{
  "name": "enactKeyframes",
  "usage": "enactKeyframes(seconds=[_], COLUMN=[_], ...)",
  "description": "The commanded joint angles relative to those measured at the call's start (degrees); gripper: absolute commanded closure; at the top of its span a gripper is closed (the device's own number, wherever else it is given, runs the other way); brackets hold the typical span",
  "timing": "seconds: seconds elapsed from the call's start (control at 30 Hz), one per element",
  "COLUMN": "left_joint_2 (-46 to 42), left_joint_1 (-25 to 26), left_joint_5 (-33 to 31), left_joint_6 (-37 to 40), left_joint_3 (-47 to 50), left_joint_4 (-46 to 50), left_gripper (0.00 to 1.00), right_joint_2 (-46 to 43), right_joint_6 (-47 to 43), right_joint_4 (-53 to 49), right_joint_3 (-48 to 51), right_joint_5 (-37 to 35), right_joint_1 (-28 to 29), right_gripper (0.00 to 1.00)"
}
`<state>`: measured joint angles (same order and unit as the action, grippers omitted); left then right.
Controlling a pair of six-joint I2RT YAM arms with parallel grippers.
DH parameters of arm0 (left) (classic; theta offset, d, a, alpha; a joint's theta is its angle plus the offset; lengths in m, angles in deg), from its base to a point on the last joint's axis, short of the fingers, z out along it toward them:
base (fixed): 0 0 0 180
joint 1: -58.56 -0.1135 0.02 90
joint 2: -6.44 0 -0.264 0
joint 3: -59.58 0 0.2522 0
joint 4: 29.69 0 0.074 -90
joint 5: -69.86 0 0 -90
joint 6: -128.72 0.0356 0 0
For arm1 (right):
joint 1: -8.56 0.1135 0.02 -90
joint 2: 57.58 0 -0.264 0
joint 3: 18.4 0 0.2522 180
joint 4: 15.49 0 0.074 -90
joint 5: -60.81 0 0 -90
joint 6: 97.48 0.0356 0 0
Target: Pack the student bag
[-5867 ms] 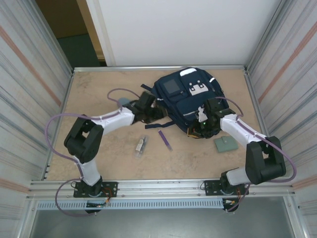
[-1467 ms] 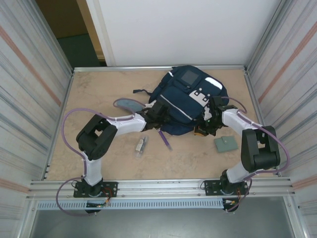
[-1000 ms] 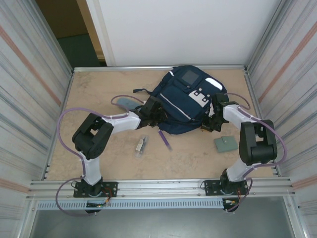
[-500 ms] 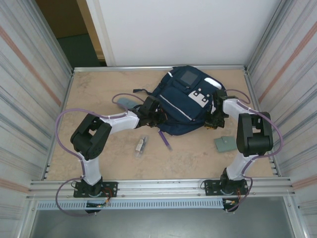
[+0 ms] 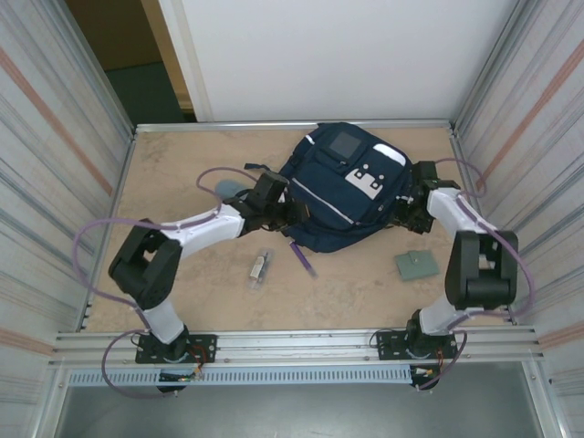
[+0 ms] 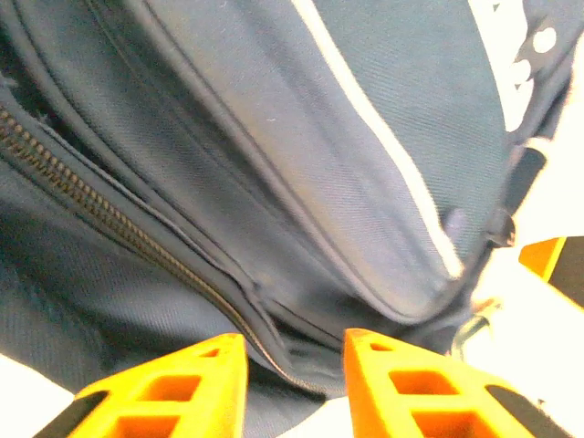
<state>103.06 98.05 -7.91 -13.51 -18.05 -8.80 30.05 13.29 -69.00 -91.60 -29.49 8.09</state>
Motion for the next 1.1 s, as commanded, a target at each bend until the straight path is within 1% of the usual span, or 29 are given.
enactKeyframes(seconds=[0.0,0.07,0.13,0.2,0.27,0.3,0.43,0.5,0.57,0.67,0.8,0.93,1.0,1.07], left_joint_2=[-5.6,-6.8,-6.7,-5.4,-3.3,-1.9,3.6,6.1,8.4,11.4,15.1,18.8,19.4,18.4], left_joint_1=[0.2,0.1,0.1,0.1,0.0,-0.1,-1.1,-1.6,-1.9,-2.2,-2.3,-2.4,-2.4,-2.1], left_joint_5=[-1.5,-1.6,-1.8,-2.0,-2.0,-2.2,-3.2,-3.7,-4.2,-4.1,-4.6,-7.3,-8.4,-9.6], left_joint_6=[0.7,1.7,1.9,2.2,2.5,2.6,1.7,2.0,2.4,0.8,0.4,0.0,-1.9,-3.9], left_joint_3=[-2.0,-3.3,-4.9,-7.0,-9.1,-10.1,-13.9,-15.9,-17.9,-19.8,-22.6,-26.1,-25.9,-24.1], left_joint_4=[6.1,7.6,8.6,10.0,10.3,10.4,10.4,10.4,10.3,11.2,10.4,12.0,13.8,14.9], left_gripper=[0.52,0.47,0.44,0.42,0.40,0.39,0.37,0.36,0.36,0.35,0.34,0.34,0.34,0.34], right_joint_2=[-9.0,-14.9,-20.6,-25.8,-30.3,-32.8,-36.7,-36.7,-36.1,-34.4,-33.0,-32.0,-30.4,-27.6], right_joint_6=[1.8,2.5,3.3,4.0,6.0,7.6,9.3,9.7,9.7,9.1,8.7,8.7,8.1,6.7], right_joint_4=[1.3,2.8,4.1,5.3,7.2,7.8,7.5,6.7,6.2,4.5,5.5,6.3,5.8,2.9], right_joint_3=[1.6,2.9,4.2,5.4,7.1,8.1,9.6,9.9,10.0,9.7,10.6,10.9,9.8,7.3], right_joint_5=[-6.1,-8.0,-8.9,-9.6,-9.2,-8.8,2.2,5.7,8.0,10.5,13.4,15.0,15.8,15.3], right_joint_1=[-0.1,-0.1,-0.1,-0.4,-1.3,-1.9,-7.4,-8.7,-8.8,-8.8,-8.6,-8.3,-8.0,-7.5], right_gripper=[0.51,0.47,0.43,0.35,0.10,0.01,0.01,0.01,0.01,0.01,0.01,0.01,0.01,0.01])
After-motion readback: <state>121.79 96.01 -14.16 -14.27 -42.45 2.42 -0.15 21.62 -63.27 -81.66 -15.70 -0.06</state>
